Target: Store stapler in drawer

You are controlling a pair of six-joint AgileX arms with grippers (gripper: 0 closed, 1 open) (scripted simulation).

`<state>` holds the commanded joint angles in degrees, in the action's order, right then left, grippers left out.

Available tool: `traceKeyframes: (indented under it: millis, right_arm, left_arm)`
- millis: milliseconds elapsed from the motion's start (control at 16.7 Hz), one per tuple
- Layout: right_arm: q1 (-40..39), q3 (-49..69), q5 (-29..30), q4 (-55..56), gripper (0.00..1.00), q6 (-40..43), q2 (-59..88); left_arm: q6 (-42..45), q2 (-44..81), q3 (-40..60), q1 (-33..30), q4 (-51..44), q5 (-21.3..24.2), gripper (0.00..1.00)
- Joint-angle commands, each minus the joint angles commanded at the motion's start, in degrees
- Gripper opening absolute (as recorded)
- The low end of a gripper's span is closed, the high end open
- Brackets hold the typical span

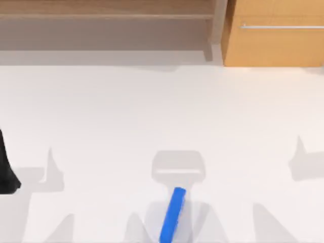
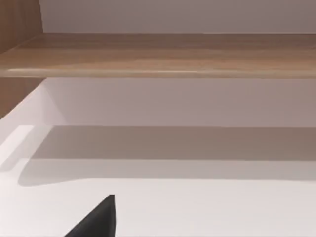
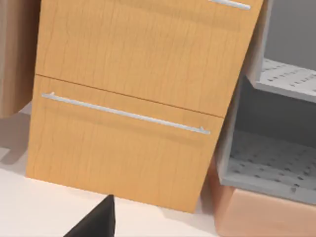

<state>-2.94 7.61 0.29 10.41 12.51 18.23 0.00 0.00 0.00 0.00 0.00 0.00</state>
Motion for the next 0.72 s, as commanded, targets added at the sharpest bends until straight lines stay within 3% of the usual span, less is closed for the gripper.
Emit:
traceKeyframes:
  millis: [720]
  right_arm:
    - [-4.1,26.67,6.73,36.16,1.0,43.54,61.9]
  left_arm:
    - [0.0,0.0,0.0,0.0,0.0,0.0,1.0]
